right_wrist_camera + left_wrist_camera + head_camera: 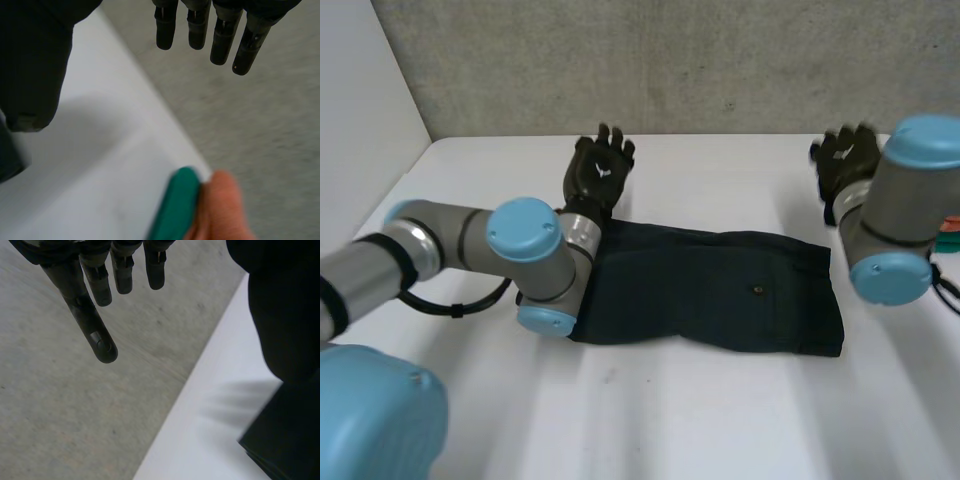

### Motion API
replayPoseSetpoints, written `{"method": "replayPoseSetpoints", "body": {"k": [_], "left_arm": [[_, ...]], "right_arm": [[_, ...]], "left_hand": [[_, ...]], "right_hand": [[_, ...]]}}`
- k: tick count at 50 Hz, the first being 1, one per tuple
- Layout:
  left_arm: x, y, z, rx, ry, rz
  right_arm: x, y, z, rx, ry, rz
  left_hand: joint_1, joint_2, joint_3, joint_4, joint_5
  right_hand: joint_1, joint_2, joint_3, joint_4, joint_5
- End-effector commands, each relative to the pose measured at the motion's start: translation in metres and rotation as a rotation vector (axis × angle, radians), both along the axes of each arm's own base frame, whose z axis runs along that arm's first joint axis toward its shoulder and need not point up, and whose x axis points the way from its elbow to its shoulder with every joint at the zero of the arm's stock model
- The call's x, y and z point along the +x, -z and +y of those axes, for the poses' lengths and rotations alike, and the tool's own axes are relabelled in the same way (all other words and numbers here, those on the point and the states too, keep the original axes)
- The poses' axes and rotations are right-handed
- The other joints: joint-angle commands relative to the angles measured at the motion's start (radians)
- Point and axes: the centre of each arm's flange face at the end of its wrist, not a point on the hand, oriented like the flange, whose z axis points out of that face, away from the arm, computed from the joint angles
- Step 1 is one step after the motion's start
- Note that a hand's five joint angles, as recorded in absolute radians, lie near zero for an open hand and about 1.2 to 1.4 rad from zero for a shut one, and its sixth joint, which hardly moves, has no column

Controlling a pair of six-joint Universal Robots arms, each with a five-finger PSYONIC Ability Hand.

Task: Fold the laundry.

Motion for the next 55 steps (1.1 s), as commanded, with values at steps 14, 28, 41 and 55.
{"method": "replayPoseSetpoints", "body": {"k": [14, 28, 41, 55], "left_arm": [[0.068, -0.072, 0.091, 0.227, 0.012, 0.263], [0.078, -0.051, 0.109, 0.310, 0.008, 0.240], [0.080, -0.050, 0.110, 0.314, 0.001, 0.240], [0.093, -0.068, 0.113, 0.284, -0.019, 0.261]], "right_arm": [[-0.043, 0.017, 0.129, 0.476, -0.089, -0.263], [-0.042, 0.056, 0.129, 0.434, -0.099, -0.290], [-0.061, 0.061, 0.110, 0.403, -0.054, -0.253], [-0.112, 0.023, 0.097, 0.341, 0.009, 0.064]], "left_hand": [[-0.026, -0.031, -0.042, -0.661, -0.048], [-0.026, -0.031, -0.042, -0.661, -0.048], [-0.026, -0.031, -0.042, -0.661, -0.048], [-0.026, -0.031, -0.042, -0.661, -0.048]], "right_hand": [[0.032, 0.011, 0.018, -0.002, -0.001], [0.275, 0.255, 0.262, 0.241, 0.242], [1.190, 1.170, 1.177, 1.157, 1.157], [1.190, 1.170, 1.177, 1.157, 1.157]]}}
